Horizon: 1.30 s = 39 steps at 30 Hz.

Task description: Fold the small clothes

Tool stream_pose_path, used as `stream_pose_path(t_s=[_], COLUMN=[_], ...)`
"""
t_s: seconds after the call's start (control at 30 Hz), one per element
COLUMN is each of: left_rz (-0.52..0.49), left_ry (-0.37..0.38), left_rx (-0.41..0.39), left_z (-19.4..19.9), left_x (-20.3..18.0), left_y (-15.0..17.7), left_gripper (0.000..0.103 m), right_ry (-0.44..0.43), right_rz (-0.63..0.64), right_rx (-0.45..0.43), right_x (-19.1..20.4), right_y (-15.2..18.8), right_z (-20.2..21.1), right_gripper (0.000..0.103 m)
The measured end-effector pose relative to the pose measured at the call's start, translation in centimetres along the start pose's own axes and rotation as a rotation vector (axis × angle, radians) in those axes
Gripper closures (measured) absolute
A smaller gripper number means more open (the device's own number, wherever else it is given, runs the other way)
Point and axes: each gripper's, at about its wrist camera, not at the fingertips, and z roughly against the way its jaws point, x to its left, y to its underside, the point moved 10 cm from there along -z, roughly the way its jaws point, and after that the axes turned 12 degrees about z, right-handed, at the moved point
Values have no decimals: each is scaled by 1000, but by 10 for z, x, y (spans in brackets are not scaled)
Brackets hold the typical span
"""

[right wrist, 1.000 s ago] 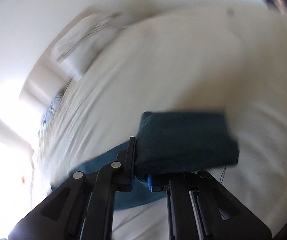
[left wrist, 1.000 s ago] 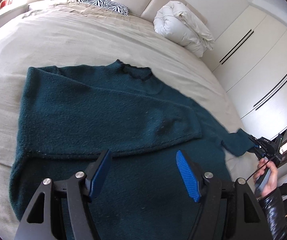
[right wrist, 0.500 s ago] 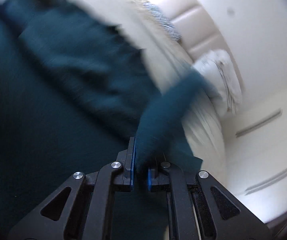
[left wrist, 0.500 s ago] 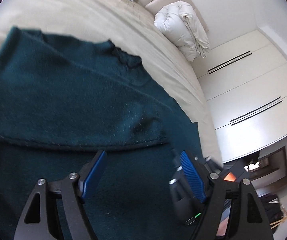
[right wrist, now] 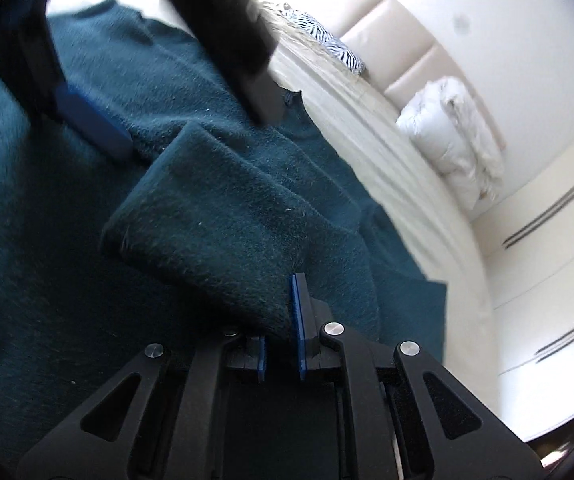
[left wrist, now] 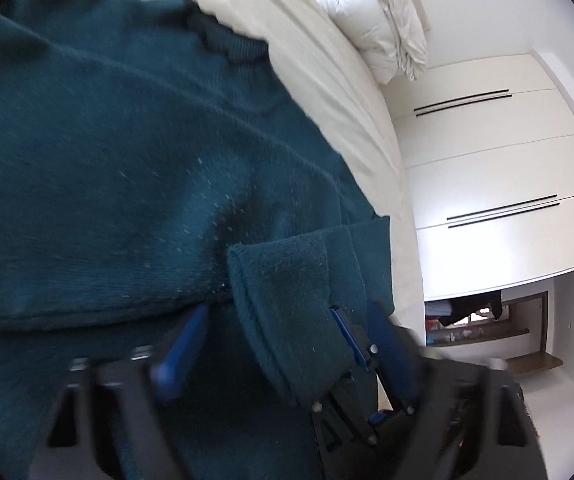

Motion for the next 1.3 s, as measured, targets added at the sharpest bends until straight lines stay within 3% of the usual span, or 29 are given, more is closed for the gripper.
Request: stream_pose_path(t_s=[0.07,0.1,0.17,0.2,0.23,0.3,0.4,0.5,0.7,0.97,1.17,1.3], left_rz=[3,-1,-21,-28,-34,-53,-108,-153,-167,-117,-82,-75], left_ry=[-3,-14,-36,-36,-36,-30,-35,-45,-89,-199,-258,-259], left_rx=[43,53,53,51,45,27,-25,-99,-199,-239,-224,-229], left_z=[-13,-16,-19,-20,-20,-13,11,44,105,132,119,115], left_x=[0,0,0,-2,-3,-10,-23,-35,-22,44,76,82], left_y=[4,6,8,9,9,8,-1,-21,-59,-88,-92,-94], left_gripper=[81,88,93,94,94,95,95,95,95,95,95,94], right_ry=[-58,-102,-159,-189,-197,-212,-286,-419,-624,-721,-770,-810], right_rz=[-67,-123,-214,-284,-328,-428,-578,-809,-1165,-1358,-1478,-1561], right_rx=[-10,-16,-24,-36,-52,-108,-132,-131,-138,-185,-209,-239], right_x=[-5,-9,-18,-26,-32,-48,-63,-69,-73,-85,-99,-109], right_y=[6,12,21,27,31,40,57,86,129,148,163,171], right_z=[4,9,14,19,23,35,46,47,29,16,22,27], right_gripper=[90,87,78,61,38,29,29,29,29,29,29,29])
